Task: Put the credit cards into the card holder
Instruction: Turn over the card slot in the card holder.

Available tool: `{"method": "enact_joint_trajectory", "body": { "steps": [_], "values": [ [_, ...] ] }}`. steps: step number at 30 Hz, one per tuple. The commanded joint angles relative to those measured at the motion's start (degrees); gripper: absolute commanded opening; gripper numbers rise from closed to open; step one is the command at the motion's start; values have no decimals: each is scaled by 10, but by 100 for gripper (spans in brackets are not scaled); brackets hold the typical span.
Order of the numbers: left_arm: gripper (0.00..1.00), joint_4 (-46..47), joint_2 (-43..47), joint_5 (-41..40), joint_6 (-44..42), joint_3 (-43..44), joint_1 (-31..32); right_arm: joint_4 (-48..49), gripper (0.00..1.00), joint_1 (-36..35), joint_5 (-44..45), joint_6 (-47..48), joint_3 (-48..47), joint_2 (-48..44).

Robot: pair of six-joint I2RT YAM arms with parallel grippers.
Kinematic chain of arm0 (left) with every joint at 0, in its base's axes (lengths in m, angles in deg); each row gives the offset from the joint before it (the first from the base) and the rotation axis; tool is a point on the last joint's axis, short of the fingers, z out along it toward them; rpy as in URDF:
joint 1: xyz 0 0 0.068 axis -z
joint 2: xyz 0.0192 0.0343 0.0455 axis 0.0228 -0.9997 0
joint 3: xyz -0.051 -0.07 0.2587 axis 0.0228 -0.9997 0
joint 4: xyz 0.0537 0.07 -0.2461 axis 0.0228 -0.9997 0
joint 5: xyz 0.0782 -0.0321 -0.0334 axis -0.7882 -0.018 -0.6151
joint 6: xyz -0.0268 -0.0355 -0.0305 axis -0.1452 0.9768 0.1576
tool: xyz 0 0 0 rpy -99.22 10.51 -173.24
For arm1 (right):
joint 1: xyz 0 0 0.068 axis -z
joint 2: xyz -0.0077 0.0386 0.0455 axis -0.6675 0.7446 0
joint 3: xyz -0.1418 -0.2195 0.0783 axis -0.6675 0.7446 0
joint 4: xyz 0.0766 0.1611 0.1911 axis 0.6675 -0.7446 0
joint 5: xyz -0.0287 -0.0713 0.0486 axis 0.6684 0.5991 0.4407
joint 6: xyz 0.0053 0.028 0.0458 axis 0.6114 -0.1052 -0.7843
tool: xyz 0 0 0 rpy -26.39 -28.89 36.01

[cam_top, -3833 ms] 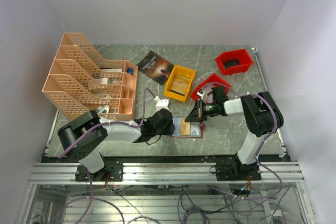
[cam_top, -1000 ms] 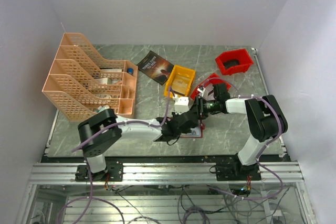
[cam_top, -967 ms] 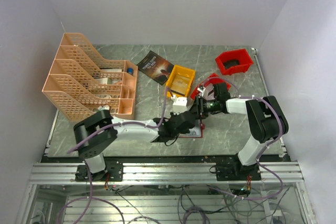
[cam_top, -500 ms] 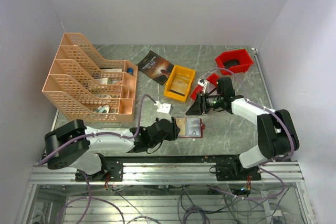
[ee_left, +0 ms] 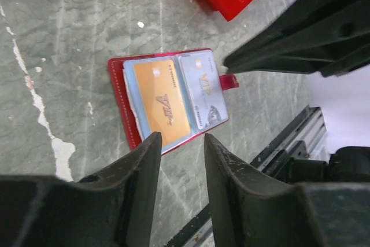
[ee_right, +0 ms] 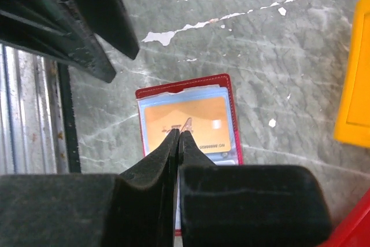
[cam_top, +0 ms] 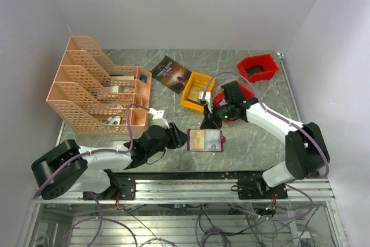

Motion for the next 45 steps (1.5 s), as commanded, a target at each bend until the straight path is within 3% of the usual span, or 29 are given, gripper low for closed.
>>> {"method": "enact_joint_trajectory", "body": {
  "steps": [1, 6, 45],
  "values": [
    [43, 40, 7, 30, 22, -6, -8, -75, 0, -20, 51, 58, -52, 55],
    [36, 66, -26, 42, 30, -13, -13, -67, 0, -26, 83, 49, -47, 82],
    [32, 103, -150, 87, 21, 39, -28, -86, 0, -54, 174, 36, -69, 188]
  ]
}}
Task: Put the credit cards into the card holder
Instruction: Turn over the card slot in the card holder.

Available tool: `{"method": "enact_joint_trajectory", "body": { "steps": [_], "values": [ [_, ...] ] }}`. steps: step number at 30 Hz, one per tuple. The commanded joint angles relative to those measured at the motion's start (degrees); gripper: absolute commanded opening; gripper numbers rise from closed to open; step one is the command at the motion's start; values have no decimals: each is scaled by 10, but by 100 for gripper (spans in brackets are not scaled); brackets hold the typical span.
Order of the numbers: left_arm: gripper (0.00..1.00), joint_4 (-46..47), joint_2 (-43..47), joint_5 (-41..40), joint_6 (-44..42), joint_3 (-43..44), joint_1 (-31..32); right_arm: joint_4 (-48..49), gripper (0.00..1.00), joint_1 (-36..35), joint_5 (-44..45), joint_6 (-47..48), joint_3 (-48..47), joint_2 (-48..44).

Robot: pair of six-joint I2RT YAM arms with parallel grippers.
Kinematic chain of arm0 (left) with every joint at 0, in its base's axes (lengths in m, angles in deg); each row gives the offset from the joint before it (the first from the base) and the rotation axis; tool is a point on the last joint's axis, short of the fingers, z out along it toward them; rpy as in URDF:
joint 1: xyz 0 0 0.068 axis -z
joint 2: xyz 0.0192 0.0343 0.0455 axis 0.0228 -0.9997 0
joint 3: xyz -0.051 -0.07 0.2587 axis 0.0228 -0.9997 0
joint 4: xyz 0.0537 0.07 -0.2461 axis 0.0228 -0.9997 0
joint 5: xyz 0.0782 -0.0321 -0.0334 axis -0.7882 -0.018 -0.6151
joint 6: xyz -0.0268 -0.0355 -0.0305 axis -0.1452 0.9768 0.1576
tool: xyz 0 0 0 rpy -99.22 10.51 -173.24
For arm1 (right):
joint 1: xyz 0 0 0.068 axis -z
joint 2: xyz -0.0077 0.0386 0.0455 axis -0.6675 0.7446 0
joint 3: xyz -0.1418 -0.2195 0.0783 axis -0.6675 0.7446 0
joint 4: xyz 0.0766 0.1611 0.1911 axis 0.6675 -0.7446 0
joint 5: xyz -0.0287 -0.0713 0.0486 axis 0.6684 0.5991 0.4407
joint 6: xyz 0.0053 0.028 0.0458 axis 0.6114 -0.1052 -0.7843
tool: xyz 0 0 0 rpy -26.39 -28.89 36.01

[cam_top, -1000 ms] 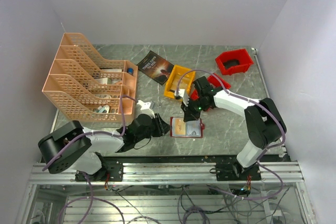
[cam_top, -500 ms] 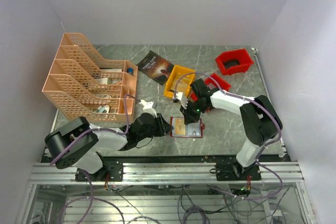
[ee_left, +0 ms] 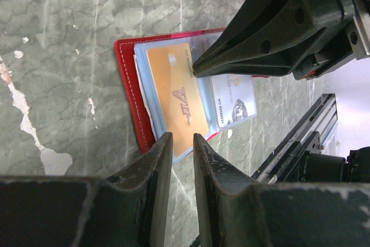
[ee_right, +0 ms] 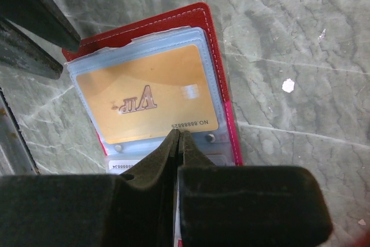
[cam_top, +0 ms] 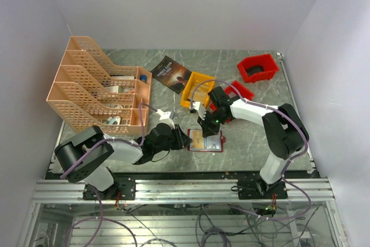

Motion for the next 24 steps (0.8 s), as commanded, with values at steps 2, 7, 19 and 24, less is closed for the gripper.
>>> {"method": "enact_joint_trajectory", "body": {
  "steps": [2, 7, 19, 24],
  "values": [
    [31, 39, -20, 21, -2, 22, -4, -15, 0, -5, 27, 4, -16, 26],
    [31, 54, -41, 26, 3, 26, -4, -15, 0, -4, 25, 3, -15, 22],
    [35, 38, -73, 35, -2, 46, -4, -17, 0, -4, 19, 5, -17, 24],
    [36, -18, -59, 22, -18, 57, -5, -19, 0, -4, 19, 5, -18, 25]
  ]
}}
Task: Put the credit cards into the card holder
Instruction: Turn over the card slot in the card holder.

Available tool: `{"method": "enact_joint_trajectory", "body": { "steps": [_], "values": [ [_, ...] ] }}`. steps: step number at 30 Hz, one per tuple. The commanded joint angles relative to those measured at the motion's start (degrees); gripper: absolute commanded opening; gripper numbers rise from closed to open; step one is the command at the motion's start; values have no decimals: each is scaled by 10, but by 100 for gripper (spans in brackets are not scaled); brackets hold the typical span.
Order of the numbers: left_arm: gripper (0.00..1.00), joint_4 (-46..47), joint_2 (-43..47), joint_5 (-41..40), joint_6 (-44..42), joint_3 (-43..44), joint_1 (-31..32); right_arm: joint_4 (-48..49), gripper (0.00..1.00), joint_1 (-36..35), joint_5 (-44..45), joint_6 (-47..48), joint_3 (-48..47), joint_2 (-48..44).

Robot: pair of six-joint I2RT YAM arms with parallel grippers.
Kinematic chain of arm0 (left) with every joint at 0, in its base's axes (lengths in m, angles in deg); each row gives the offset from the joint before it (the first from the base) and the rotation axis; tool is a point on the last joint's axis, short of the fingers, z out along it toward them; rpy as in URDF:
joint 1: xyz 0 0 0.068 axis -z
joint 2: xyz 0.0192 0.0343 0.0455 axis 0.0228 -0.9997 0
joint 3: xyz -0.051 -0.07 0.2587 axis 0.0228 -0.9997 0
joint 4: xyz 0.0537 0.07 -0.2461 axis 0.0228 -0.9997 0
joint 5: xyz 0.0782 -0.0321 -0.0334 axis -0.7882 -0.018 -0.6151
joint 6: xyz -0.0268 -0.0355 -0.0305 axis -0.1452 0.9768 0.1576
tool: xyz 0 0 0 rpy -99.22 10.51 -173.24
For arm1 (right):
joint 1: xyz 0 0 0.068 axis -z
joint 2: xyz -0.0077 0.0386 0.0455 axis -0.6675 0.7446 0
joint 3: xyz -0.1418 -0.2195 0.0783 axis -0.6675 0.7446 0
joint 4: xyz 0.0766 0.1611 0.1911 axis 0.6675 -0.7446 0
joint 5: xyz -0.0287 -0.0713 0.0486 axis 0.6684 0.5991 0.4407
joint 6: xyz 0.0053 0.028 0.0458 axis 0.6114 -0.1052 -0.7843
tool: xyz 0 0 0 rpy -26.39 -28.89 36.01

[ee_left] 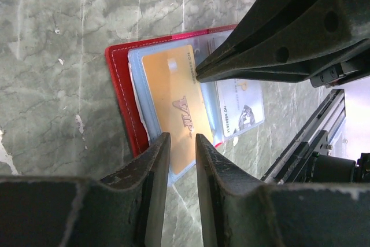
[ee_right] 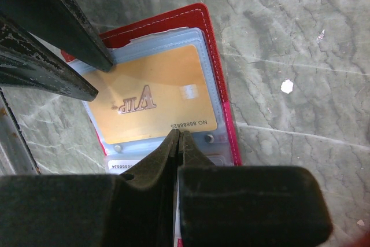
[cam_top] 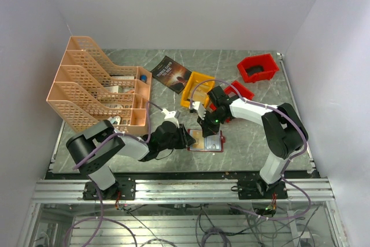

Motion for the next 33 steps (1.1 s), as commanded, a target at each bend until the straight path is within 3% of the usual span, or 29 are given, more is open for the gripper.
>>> {"method": "enact_joint_trajectory", "body": {
  "steps": [1, 11, 33],
  "values": [
    [36, -39, 15, -4, -19, 19, -3, -7, 0, -3, 15, 5, -5, 17],
    [37, -78, 24, -13, -23, 26, -4, -7, 0, -3, 16, 6, -6, 19],
    [36, -2, 32, 38, -18, 24, 1, -7, 1, -2, 3, 3, -9, 3]
  ]
}}
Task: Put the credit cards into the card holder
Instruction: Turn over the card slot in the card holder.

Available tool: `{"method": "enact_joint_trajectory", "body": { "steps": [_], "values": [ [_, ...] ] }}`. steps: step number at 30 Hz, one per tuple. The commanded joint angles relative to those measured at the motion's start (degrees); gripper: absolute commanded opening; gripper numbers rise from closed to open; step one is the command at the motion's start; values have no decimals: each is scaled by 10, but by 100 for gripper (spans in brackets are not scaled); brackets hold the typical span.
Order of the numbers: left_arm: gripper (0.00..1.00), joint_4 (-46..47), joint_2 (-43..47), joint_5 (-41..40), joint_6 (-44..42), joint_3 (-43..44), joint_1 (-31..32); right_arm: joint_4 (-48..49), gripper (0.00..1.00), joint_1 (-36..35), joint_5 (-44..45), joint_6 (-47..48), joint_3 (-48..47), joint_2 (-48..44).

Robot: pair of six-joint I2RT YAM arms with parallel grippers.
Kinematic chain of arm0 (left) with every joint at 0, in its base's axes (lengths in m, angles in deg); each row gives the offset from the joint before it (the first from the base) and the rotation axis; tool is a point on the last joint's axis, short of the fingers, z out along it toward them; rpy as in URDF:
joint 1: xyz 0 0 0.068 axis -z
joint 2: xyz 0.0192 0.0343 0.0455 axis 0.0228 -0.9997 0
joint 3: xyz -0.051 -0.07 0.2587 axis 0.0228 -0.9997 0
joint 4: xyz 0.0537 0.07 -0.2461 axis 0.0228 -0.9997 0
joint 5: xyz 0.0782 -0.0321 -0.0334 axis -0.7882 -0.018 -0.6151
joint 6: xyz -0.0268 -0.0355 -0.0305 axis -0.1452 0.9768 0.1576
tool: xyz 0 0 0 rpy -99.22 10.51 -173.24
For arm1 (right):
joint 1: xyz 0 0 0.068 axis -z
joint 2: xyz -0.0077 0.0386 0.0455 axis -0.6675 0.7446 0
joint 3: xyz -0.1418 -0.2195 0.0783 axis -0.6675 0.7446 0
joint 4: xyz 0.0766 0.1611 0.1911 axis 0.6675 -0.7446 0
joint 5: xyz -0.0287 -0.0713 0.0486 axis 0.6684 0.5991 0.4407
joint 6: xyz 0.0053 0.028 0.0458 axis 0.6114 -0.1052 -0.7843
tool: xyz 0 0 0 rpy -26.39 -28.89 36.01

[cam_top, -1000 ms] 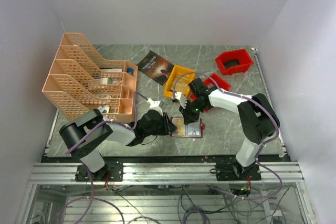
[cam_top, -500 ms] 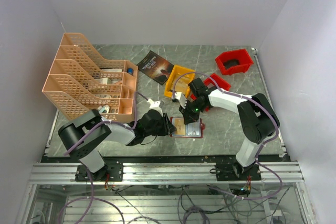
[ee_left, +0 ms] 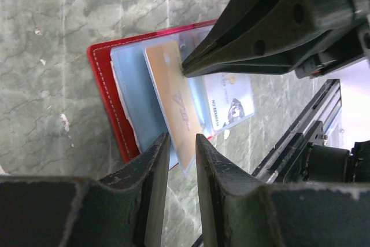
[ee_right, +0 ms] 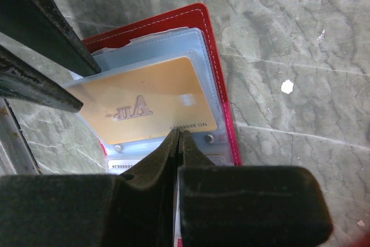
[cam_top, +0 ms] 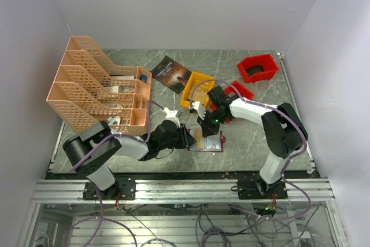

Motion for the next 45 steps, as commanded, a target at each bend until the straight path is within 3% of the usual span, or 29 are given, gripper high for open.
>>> {"method": "enact_joint_trajectory", "body": {
  "steps": [1, 9, 19, 30, 39, 45],
  "values": [
    [35, 35, 15, 21, -4, 12, 2, -6, 2, -1, 0, 4, -8, -2],
    [36, 48, 2, 29, -8, 25, 10, -12, 16, 36, -53, 14, -3, -63],
    [36, 47, -30, 35, -22, 70, 36, -39, 17, 121, -136, 35, -5, -133],
    [42, 72, -128, 51, -25, 142, 63, -37, 17, 228, -206, 26, 9, -188],
    [42, 25, -35, -8, -79, 104, 66, -32, 17, 264, -245, 23, 10, -202],
    [43, -13, 135, -132, -119, 10, 72, -13, 18, 282, -209, 12, 9, -199]
  ]
}}
